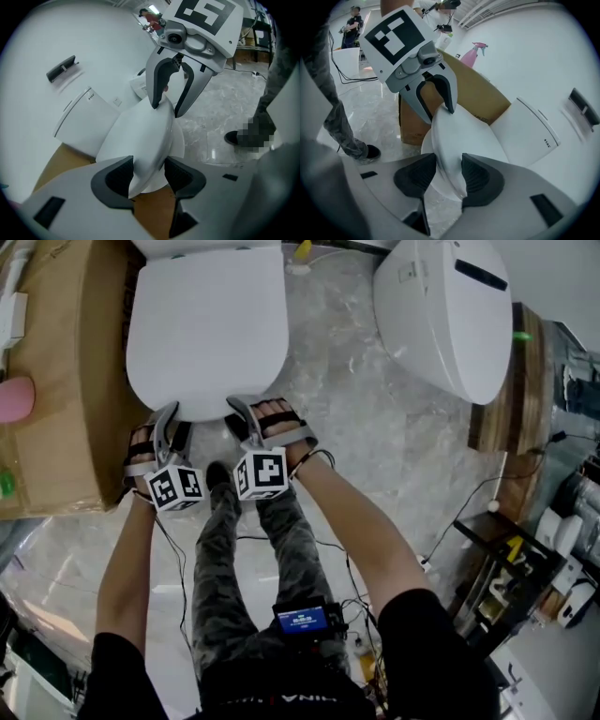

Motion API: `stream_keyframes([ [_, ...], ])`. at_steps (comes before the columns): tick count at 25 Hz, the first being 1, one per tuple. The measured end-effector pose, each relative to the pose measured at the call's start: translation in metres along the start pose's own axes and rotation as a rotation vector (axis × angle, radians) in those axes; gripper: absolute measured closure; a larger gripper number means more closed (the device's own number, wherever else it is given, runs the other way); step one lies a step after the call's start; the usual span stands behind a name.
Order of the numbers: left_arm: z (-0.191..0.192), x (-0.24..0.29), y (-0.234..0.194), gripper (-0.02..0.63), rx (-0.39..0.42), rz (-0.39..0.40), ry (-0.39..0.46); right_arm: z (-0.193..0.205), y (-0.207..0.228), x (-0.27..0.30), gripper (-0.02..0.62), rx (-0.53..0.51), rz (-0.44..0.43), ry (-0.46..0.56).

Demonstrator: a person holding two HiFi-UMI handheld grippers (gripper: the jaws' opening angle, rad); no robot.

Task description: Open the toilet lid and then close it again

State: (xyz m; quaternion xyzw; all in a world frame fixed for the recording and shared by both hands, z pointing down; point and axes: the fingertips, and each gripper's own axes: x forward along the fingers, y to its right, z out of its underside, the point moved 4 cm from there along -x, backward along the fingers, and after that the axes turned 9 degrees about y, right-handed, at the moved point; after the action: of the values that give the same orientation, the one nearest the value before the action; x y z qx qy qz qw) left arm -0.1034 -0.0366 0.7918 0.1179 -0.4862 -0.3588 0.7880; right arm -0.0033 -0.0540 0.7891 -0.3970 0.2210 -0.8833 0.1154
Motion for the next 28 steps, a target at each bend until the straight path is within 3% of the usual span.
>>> stream_keyframes([
  [18, 0.046, 0.068, 0.060, 0.379, 0.090, -0.035, -0.053, 0.058, -0.052, 0.056, 0.422, -0.046, -0.005, -0.017],
  [28, 0.045, 0.081, 0.069, 0.376, 0.099, -0.066, -0.045, 0.073, -0.056, 0.058, 0.422, -0.061, 0.005, 0.021],
])
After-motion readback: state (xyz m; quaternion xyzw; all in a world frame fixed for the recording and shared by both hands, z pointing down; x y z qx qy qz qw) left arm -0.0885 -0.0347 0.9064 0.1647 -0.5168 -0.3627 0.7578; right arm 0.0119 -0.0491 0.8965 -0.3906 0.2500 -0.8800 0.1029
